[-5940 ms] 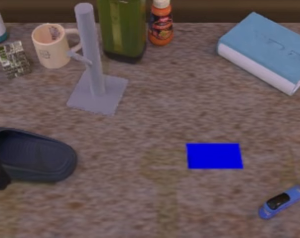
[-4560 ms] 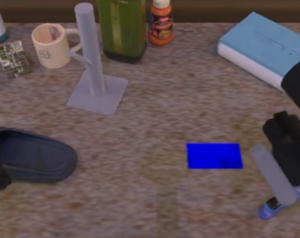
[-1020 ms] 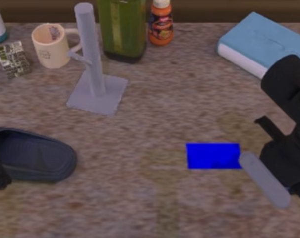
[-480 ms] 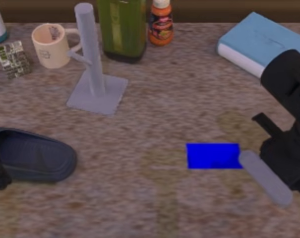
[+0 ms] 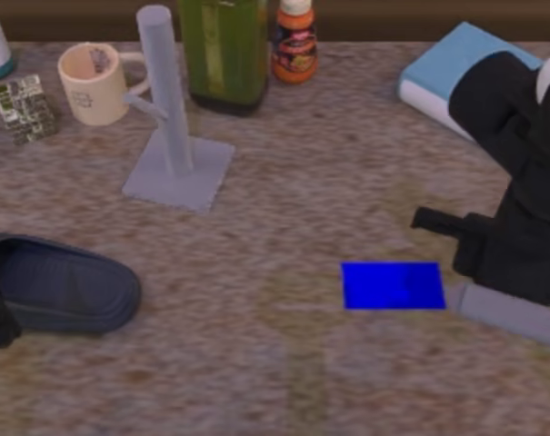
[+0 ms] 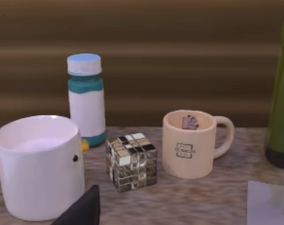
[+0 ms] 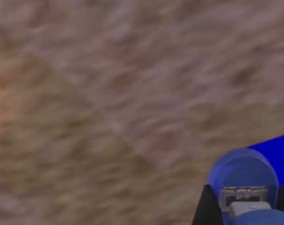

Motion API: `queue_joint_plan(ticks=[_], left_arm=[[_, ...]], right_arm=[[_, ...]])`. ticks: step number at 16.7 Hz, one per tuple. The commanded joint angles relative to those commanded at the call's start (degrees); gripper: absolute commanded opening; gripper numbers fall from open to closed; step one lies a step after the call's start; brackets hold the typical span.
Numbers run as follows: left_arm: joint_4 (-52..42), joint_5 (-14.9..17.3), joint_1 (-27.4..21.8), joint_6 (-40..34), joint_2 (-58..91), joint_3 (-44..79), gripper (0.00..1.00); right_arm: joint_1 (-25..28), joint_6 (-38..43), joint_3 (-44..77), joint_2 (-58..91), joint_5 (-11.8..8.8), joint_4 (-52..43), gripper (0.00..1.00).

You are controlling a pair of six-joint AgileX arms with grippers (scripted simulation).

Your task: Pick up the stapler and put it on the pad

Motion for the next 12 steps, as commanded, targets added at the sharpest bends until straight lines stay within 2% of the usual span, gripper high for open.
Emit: queue_joint_plan(ticks=[8, 12], left_arm=[[0.00, 0.00, 0.00, 0.00, 0.00, 0.00, 1.00], [0.00, 0.00, 0.00, 0.00, 0.00, 0.00, 1.00]], right_arm=[[-0.72, -59.42, 10.34, 10.45, 1.06, -4.16, 0.00], [-1.29, -84.68, 15.16, 14.12, 1.56, -5.08, 0.00]])
